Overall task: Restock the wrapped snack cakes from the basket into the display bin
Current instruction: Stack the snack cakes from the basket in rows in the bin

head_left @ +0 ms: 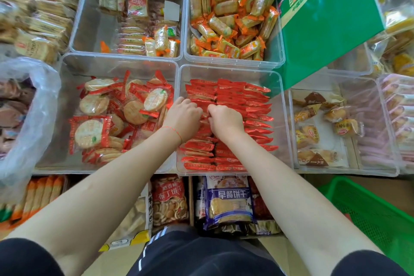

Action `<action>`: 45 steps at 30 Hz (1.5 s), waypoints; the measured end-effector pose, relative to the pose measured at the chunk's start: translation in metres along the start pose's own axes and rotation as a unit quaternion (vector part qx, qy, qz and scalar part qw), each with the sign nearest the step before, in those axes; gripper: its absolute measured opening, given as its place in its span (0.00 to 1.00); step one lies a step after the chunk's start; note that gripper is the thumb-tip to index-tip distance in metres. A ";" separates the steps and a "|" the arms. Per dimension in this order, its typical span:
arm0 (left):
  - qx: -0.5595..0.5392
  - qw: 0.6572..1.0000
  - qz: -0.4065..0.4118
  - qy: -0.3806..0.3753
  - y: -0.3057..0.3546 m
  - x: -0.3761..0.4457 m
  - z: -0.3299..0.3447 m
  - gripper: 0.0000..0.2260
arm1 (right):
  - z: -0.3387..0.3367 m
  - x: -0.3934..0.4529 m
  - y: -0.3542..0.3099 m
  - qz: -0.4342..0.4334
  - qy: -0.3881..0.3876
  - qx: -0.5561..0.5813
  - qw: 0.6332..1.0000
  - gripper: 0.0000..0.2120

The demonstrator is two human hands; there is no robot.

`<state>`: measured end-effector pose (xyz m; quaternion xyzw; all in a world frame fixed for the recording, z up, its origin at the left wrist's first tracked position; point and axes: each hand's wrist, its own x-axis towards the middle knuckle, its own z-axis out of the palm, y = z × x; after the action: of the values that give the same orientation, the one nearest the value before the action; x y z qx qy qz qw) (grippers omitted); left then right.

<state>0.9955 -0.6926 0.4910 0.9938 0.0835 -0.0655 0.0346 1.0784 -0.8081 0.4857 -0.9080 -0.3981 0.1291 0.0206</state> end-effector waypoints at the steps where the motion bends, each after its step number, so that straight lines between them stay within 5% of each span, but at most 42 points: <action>1: -0.003 1.000 0.005 0.002 -0.002 -0.002 -0.001 0.09 | -0.001 -0.001 0.001 0.016 0.012 0.012 1.000 0.04; 5: -0.013 0.999 0.041 -0.011 -0.009 -0.010 -0.003 0.10 | -0.003 -0.022 0.009 0.030 0.085 0.106 0.990 0.05; 10: 0.000 0.997 0.042 -0.058 -0.003 -0.011 -0.003 0.09 | 0.003 -0.041 0.012 -0.048 -0.012 0.099 0.994 0.09; 17: -0.075 0.995 0.059 0.004 -0.005 -0.015 0.002 0.06 | 0.005 -0.041 0.003 -0.048 0.007 0.084 0.995 0.06; 27: 0.089 0.993 -0.009 -0.081 0.009 -0.006 -0.005 0.08 | 0.001 -0.037 -0.002 -0.029 -0.003 -0.038 0.999 0.10; 33: 0.086 0.992 0.007 -0.087 0.005 -0.004 -0.007 0.07 | -0.007 -0.044 0.005 -0.015 0.039 0.023 0.999 0.08; 38: -0.047 0.998 0.018 -0.047 0.004 -0.010 -0.014 0.09 | -0.004 -0.051 0.009 -0.038 -0.067 0.023 0.997 0.10; 45: 0.032 0.997 0.036 -0.060 0.001 -0.022 0.000 0.10 | 0.002 -0.055 0.004 -0.005 0.034 0.061 0.998 0.05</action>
<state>0.9745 -0.6974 0.4941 0.9910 0.0434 -0.1261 0.0097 1.0444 -0.8511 0.4949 -0.9071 -0.3927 0.1217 0.0900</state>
